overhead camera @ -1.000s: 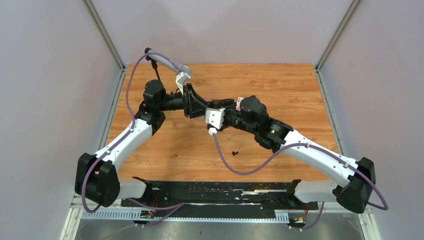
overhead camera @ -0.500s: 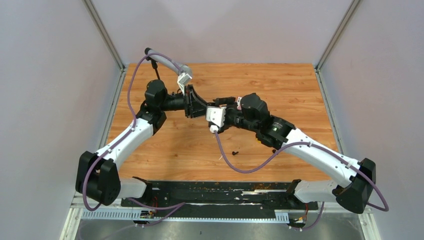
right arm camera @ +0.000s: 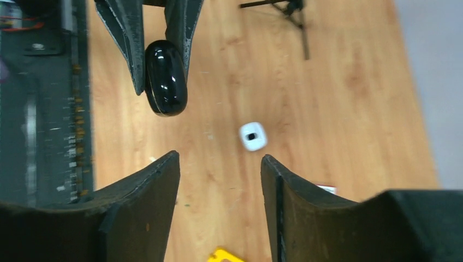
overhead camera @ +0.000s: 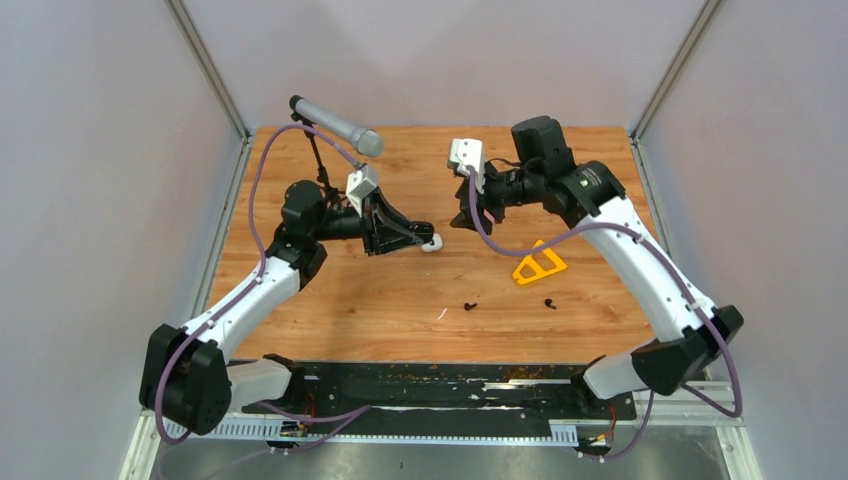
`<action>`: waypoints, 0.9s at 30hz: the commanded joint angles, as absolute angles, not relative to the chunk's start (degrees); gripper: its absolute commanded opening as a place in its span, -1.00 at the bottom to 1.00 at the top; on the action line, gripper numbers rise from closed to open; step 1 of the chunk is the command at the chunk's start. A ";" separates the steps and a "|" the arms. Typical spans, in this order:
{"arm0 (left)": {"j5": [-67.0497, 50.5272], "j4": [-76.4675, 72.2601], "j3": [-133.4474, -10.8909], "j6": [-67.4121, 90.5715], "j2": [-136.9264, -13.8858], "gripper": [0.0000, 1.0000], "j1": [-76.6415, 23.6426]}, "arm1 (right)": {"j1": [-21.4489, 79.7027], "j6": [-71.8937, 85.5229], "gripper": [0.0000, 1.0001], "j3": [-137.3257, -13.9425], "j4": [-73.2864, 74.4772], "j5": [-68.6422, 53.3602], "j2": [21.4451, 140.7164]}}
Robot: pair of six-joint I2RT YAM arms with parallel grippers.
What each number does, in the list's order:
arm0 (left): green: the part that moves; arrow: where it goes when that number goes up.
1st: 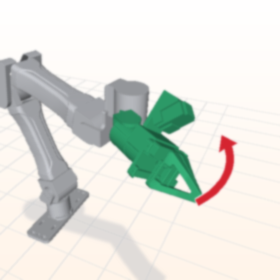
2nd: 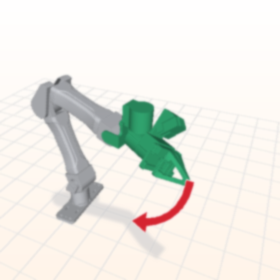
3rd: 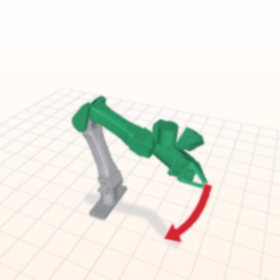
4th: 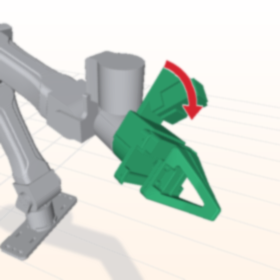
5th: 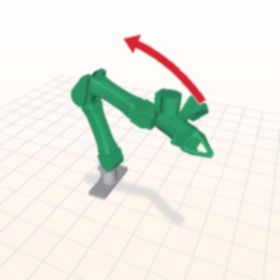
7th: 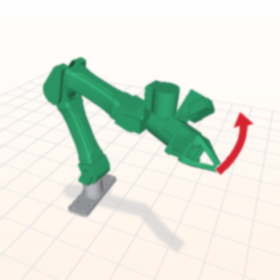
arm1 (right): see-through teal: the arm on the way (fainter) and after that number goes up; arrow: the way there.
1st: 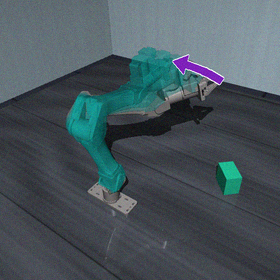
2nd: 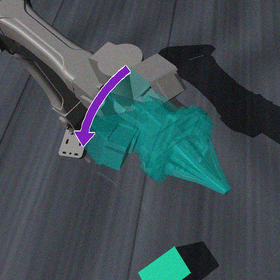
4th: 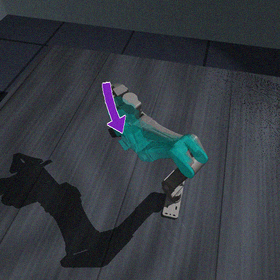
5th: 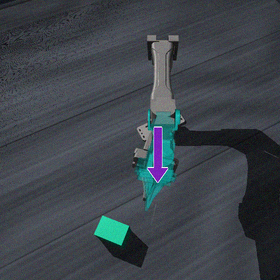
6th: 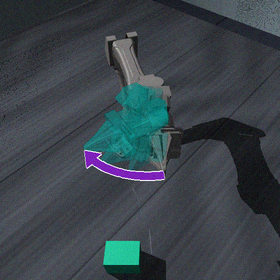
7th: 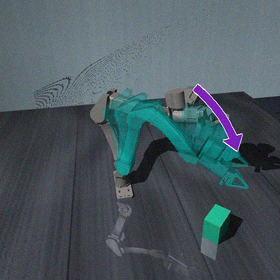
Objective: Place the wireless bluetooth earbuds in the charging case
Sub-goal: Pick up the charging case at the center of the board.
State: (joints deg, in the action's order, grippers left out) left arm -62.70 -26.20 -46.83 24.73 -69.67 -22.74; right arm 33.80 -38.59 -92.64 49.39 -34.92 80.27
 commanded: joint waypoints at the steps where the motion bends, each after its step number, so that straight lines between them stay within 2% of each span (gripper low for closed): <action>1: -63.70 -29.91 -44.63 12.61 -66.05 -1.00 -23.70 | 32.65 -42.81 0.06 -100.33 66.92 -50.42 86.58; 9: -63.72 -35.38 -42.97 8.67 -66.46 -1.00 -26.07 | 35.69 -43.03 0.08 -103.80 68.30 -50.62 89.46; 18: -63.89 -41.38 -41.89 9.39 -68.81 -0.99 -26.54 | 38.06 -40.52 -0.06 -104.81 66.13 -46.93 90.71; 23: -64.14 -41.82 -41.79 9.44 -69.58 -0.98 -26.81 | 38.51 -39.36 -0.34 -104.99 64.22 -45.25 91.50; 27: -64.04 -42.01 -42.01 9.40 -69.95 -0.95 -27.00 | 39.22 -38.77 -0.30 -104.35 62.44 -43.25 91.57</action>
State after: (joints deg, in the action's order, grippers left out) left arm -64.25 -38.79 -41.89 10.50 -69.69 -26.63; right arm 37.98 -40.03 -102.83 65.67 -44.10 91.59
